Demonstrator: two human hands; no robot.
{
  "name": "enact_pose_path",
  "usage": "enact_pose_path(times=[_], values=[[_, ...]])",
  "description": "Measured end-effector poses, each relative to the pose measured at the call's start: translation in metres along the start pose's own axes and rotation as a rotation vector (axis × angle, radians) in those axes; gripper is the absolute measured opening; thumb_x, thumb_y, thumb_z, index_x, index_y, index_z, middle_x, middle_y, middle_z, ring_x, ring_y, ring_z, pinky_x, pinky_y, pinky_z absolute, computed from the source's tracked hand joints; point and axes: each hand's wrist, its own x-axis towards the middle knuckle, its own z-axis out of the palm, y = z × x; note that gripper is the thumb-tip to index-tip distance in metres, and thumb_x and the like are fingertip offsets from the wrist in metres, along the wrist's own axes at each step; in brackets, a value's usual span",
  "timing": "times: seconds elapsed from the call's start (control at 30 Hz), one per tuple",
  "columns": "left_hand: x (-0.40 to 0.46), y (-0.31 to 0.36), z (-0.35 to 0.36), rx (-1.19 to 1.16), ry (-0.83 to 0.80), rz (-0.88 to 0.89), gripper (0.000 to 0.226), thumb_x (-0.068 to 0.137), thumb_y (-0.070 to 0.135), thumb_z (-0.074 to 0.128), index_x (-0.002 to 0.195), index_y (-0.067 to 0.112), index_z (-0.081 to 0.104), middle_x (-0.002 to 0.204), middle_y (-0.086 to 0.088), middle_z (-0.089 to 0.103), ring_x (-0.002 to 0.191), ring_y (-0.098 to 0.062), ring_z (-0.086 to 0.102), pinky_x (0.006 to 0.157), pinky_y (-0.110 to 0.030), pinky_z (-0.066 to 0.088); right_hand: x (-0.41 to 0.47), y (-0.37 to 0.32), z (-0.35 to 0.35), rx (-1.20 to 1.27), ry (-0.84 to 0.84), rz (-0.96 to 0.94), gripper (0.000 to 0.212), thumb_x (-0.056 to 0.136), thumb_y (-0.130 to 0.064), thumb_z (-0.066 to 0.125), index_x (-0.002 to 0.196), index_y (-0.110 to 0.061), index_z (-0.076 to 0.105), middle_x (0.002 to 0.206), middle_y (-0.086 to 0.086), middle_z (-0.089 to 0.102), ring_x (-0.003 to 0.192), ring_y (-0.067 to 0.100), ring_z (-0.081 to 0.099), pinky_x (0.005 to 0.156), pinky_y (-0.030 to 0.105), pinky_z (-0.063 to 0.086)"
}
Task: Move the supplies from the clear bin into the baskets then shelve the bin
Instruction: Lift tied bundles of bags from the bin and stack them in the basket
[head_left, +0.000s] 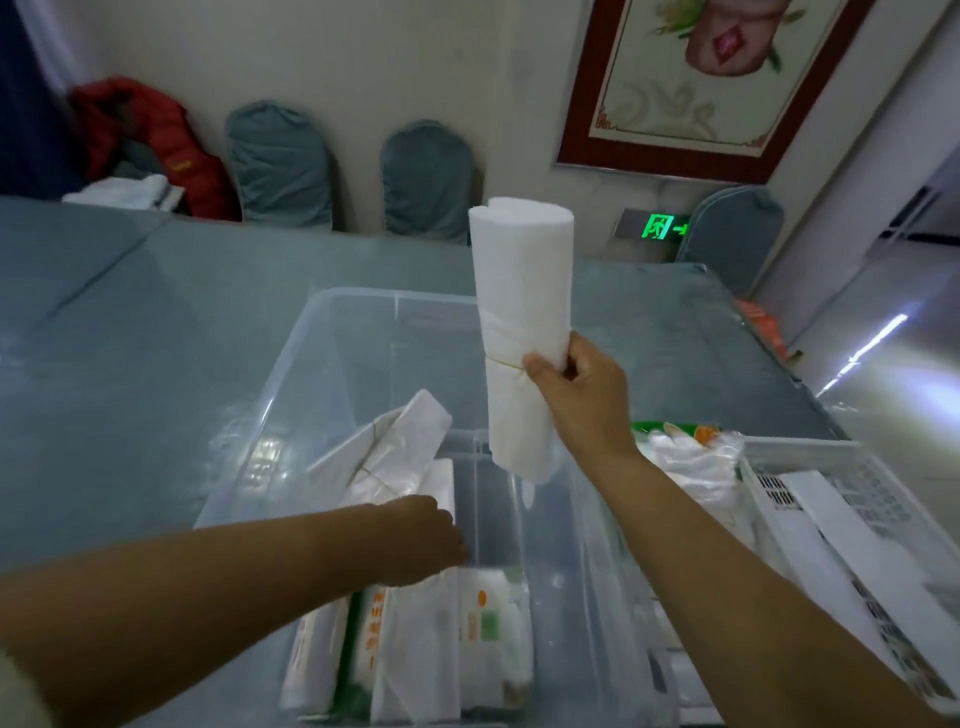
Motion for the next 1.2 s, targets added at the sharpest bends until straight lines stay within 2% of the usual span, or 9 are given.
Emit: enact_pose_path(times=[0.1,0.23,0.4,0.57,0.7,0.8,0.93,1.07,1.2], values=[[0.007,-0.007,0.016,0.132,0.147,0.148,0.051,0.084,0.01,0.059,0.133,0.011,0.043,0.134,-0.009,0.054,0.123,-0.028,0.05,0.105,-0.04,0.037,0.005,0.001,-0.003,-0.017,0.024,-0.003,0.023,0.079,-0.039,0.063,0.075,-0.018,0.055,0.07,-0.01,0.06,0.065,0.007,0.056,0.057,0.029,0.045],[0.007,-0.005,0.028,0.218,0.211,0.193,0.056,0.069,0.022,0.077,0.12,0.02,0.057,0.115,0.001,0.067,0.106,-0.018,0.063,0.098,-0.033,0.045,0.006,0.006,-0.003,-0.009,0.013,0.024,0.021,0.083,-0.038,0.063,0.087,-0.018,0.059,0.083,-0.004,0.064,0.072,0.016,0.059,0.062,0.029,0.049],[0.008,-0.003,0.027,0.291,0.257,0.237,0.031,0.055,0.034,0.079,0.084,0.034,0.069,0.092,0.013,0.071,0.093,-0.01,0.066,0.085,-0.023,0.052,0.007,0.008,-0.003,-0.006,0.009,0.038,0.018,0.082,-0.034,0.064,0.082,-0.017,0.059,0.076,-0.003,0.062,0.067,0.017,0.056,0.059,0.028,0.044],[0.001,-0.006,0.011,0.446,0.045,0.207,0.021,0.066,0.025,0.076,0.083,0.03,0.065,0.087,0.011,0.07,0.088,-0.01,0.064,0.099,-0.026,0.043,0.004,0.003,-0.004,-0.021,0.007,0.04,0.02,0.082,-0.033,0.065,0.079,-0.015,0.058,0.073,-0.002,0.061,0.064,0.016,0.054,0.056,0.028,0.041],[-0.004,-0.016,-0.029,0.296,0.225,0.119,0.045,0.072,0.002,0.069,0.112,0.013,0.054,0.118,-0.009,0.061,0.113,-0.03,0.054,0.115,-0.04,0.014,-0.006,-0.007,-0.011,0.116,0.059,0.087,0.016,0.082,-0.031,0.066,0.081,-0.016,0.059,0.075,-0.007,0.061,0.066,0.008,0.056,0.057,0.023,0.046],[-0.024,-0.021,-0.076,0.218,0.536,-0.025,0.041,0.06,0.02,0.077,0.098,0.025,0.063,0.099,0.003,0.069,0.095,-0.019,0.066,0.1,-0.03,0.041,-0.013,-0.011,-0.023,0.247,0.076,0.117,0.011,0.081,-0.027,0.068,0.076,-0.029,0.059,0.075,-0.015,0.063,0.065,-0.002,0.058,0.055,0.01,0.047],[-0.055,-0.033,-0.112,-0.232,0.785,-0.214,0.012,0.077,0.019,0.066,0.087,0.016,0.059,0.09,-0.005,0.065,0.086,-0.028,0.061,0.069,-0.027,0.039,-0.014,-0.023,-0.049,0.426,0.124,0.128,0.009,0.08,-0.019,0.07,0.077,-0.025,0.064,0.068,-0.013,0.068,0.06,-0.005,0.059,0.053,0.013,0.047],[-0.076,-0.036,-0.138,-0.839,0.986,-0.398,0.03,0.08,0.021,0.069,0.108,0.027,0.059,0.097,0.011,0.06,0.085,-0.012,0.058,0.071,-0.026,0.04,-0.015,-0.037,-0.063,0.537,0.137,0.151,0.005,0.083,-0.021,0.067,0.087,-0.024,0.067,0.076,-0.012,0.072,0.067,0.002,0.065,0.056,0.02,0.051],[-0.078,-0.029,-0.163,-1.464,1.054,-0.16,0.032,0.08,0.014,0.068,0.104,0.032,0.059,0.102,0.01,0.069,0.088,-0.003,0.067,0.074,-0.02,0.055,-0.014,-0.057,-0.066,0.596,0.17,0.221,0.003,0.083,-0.023,0.065,0.083,-0.02,0.065,0.079,0.0,0.07,0.071,0.015,0.064,0.059,0.03,0.052]])
